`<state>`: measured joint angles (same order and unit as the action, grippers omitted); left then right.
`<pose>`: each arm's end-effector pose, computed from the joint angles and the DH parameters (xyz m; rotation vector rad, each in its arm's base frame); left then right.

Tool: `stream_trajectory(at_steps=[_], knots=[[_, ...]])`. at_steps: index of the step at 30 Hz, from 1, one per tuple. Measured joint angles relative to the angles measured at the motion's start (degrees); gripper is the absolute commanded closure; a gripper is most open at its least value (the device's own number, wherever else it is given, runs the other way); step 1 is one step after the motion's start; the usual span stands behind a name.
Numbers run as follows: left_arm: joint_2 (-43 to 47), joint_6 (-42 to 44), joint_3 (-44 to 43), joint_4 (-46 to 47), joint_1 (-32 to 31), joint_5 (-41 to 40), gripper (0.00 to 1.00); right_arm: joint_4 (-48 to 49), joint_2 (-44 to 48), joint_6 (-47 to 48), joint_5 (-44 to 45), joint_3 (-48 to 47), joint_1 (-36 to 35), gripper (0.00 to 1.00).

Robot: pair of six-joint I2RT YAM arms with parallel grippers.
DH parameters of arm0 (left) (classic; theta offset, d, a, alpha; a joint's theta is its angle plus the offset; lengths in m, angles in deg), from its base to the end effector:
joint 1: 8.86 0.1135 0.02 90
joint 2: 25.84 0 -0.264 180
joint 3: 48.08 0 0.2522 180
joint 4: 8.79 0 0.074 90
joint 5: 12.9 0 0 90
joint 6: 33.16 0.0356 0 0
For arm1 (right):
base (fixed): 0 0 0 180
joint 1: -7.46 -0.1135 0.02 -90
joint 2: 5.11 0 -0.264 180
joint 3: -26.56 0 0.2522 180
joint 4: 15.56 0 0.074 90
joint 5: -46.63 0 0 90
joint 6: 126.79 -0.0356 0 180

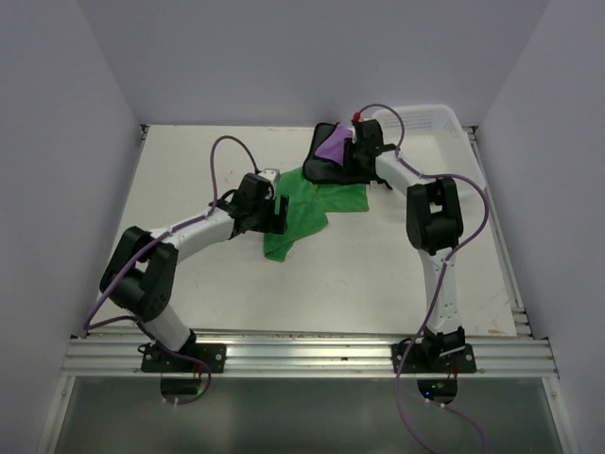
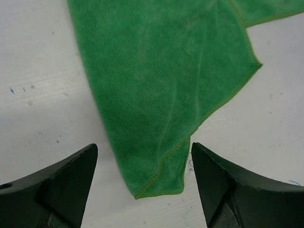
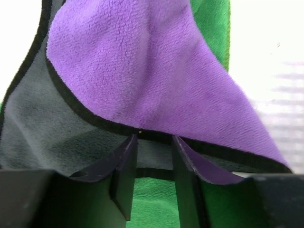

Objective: Roll the towels
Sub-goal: Move the towel to the center of the board

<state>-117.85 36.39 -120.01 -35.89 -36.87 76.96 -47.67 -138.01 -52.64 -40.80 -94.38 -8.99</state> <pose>0.3008 -0.1599 0.2104 0.1591 2.4258 -0.3885 0.5041 0.1472 0.1784 0.0100 2.3502 0.2264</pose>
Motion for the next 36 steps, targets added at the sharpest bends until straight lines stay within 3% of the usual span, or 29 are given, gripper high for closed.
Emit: stream_trajectory(at_steps=[6, 9, 10, 11, 12, 17, 23, 29, 32, 33, 36], knots=[[-7.76, -1.77, -0.13, -0.13, -0.63, -4.48, 0.4, -0.11, 0.81, 0.48, -2.14, 2.47, 0.0, 0.52], [-9.46, -2.47, -0.31, -0.09, -0.96, -6.05, 0.63, -0.15, 1.53, 0.44, -2.49, 3.43, 0.0, 0.48], [-9.46, -2.75, -0.33, -0.09, -1.16, -6.16, 0.83, -0.22, 1.84, 0.39, -2.67, 3.61, 0.0, 0.47], [-9.51, -3.1, -0.31, -0.07, -1.44, -6.25, 0.97, -0.24, 2.12, 0.35, -2.82, 3.61, 0.0, 0.46], [-9.53, -3.32, -0.26, -0.02, -1.79, -6.34, 1.0, -0.15, 2.47, 0.33, -3.15, 3.61, 0.0, 0.43], [-5.68, -5.64, 5.44, 3.91, -3.39, -5.42, 1.0, -0.26, 3.8, 0.37, -3.58, 3.61, -0.09, 0.41], [14.62, -11.56, 21.03, 3.78, -9.99, -3.19, 1.0, 0.33, 5.68, 0.9, -3.37, 7.43, -1.2, 0.4], [31.3, -16.06, 23.82, 2.54, -15.15, -3.56, 1.0, 0.28, 6.01, 0.9, -3.32, 9.77, -3.63, 0.42], [33.51, -17.42, 24.85, 1.73, -15.34, -4.24, 1.0, 1.25, 6.88, 0.94, -2.6, 12.39, -5.4, 0.56], [33.55, -17.77, 25.44, 1.51, -15.43, -4.44, 1.0, 1.36, 7.39, 0.98, -2.14, 13.6, -5.92, 0.71], [33.55, -18.62, 27.67, 0.33, -15.54, -4.5, 1.0, 2.8, 9.29, 1.05, -0.92, 17.59, -7.41, 0.84]])
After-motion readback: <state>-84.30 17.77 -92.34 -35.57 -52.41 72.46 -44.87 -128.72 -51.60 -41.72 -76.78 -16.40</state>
